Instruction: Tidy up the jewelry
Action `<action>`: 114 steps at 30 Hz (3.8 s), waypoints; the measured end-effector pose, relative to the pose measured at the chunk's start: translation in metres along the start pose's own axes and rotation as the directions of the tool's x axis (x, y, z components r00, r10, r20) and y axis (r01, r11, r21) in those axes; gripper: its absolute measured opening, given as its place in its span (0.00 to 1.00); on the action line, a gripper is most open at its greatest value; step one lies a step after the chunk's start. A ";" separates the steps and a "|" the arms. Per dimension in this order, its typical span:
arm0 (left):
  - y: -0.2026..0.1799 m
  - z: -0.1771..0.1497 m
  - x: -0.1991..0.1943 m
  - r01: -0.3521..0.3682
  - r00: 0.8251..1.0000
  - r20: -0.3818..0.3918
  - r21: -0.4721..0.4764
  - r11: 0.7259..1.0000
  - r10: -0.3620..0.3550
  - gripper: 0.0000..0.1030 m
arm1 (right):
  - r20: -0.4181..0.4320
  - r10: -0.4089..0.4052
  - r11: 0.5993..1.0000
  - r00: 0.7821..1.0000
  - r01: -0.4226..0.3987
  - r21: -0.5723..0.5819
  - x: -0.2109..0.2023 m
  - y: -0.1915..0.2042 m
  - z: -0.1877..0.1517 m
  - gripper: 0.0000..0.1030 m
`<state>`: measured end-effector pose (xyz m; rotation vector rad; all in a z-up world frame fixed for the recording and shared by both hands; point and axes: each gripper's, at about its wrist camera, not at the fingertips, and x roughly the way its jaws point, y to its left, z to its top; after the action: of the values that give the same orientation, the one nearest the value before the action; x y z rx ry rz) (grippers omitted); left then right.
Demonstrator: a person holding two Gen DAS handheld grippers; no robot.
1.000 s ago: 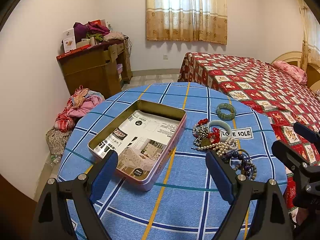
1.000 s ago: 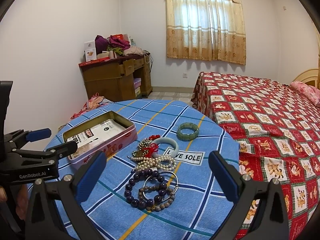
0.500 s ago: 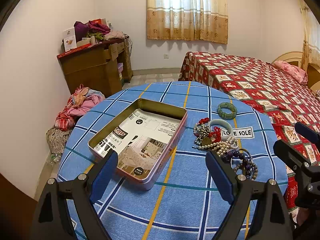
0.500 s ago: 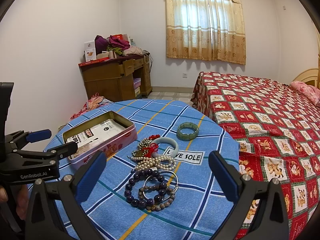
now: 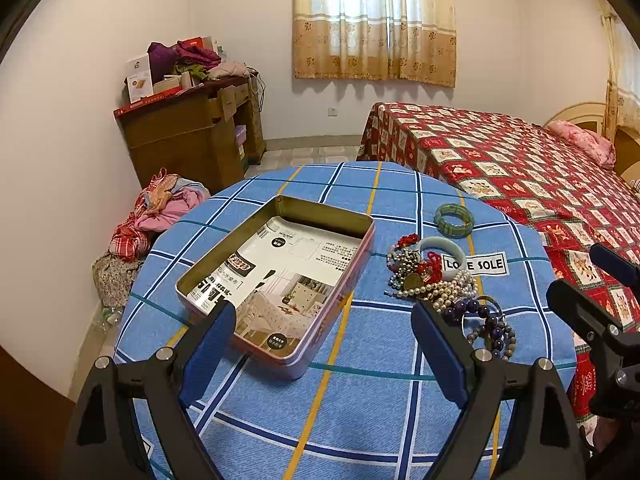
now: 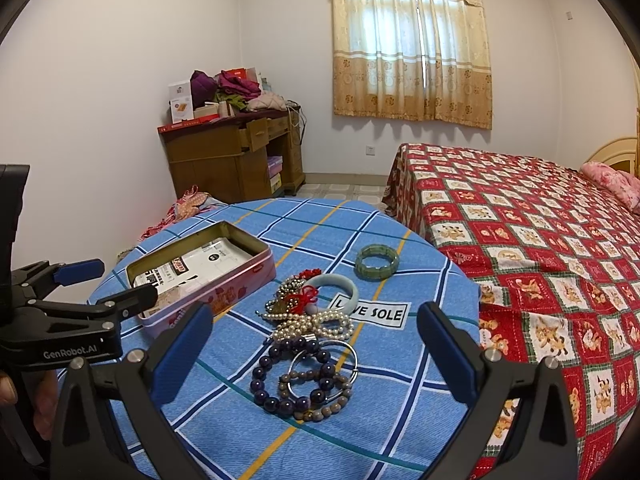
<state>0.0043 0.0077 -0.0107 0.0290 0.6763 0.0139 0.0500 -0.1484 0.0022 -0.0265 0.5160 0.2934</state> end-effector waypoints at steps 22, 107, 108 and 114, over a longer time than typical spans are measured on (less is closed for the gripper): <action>-0.019 -0.004 0.032 0.032 0.998 -0.063 0.046 0.998 -0.029 0.87 | -0.014 -0.081 0.996 0.997 0.082 0.044 0.004 -0.036 -0.011 1.00; -0.006 0.016 0.029 0.244 0.970 0.015 0.013 0.970 -0.244 0.13 | -0.129 0.249 0.967 0.960 -0.253 -0.015 0.064 -0.018 0.049 0.09; -0.006 0.017 0.027 0.244 0.969 0.019 0.013 0.970 -0.245 0.13 | -0.121 0.251 0.967 0.961 -0.255 -0.019 0.061 -0.018 0.051 0.09; 0.001 0.025 0.017 0.237 0.970 0.049 0.015 0.971 -0.237 0.13 | -0.084 0.259 0.964 0.962 -0.263 -0.043 0.049 -0.017 0.063 0.09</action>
<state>0.0328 0.0088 -0.0019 -0.0428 0.6261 -0.2195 0.1262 -0.1454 0.0324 -0.0223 0.5893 0.5663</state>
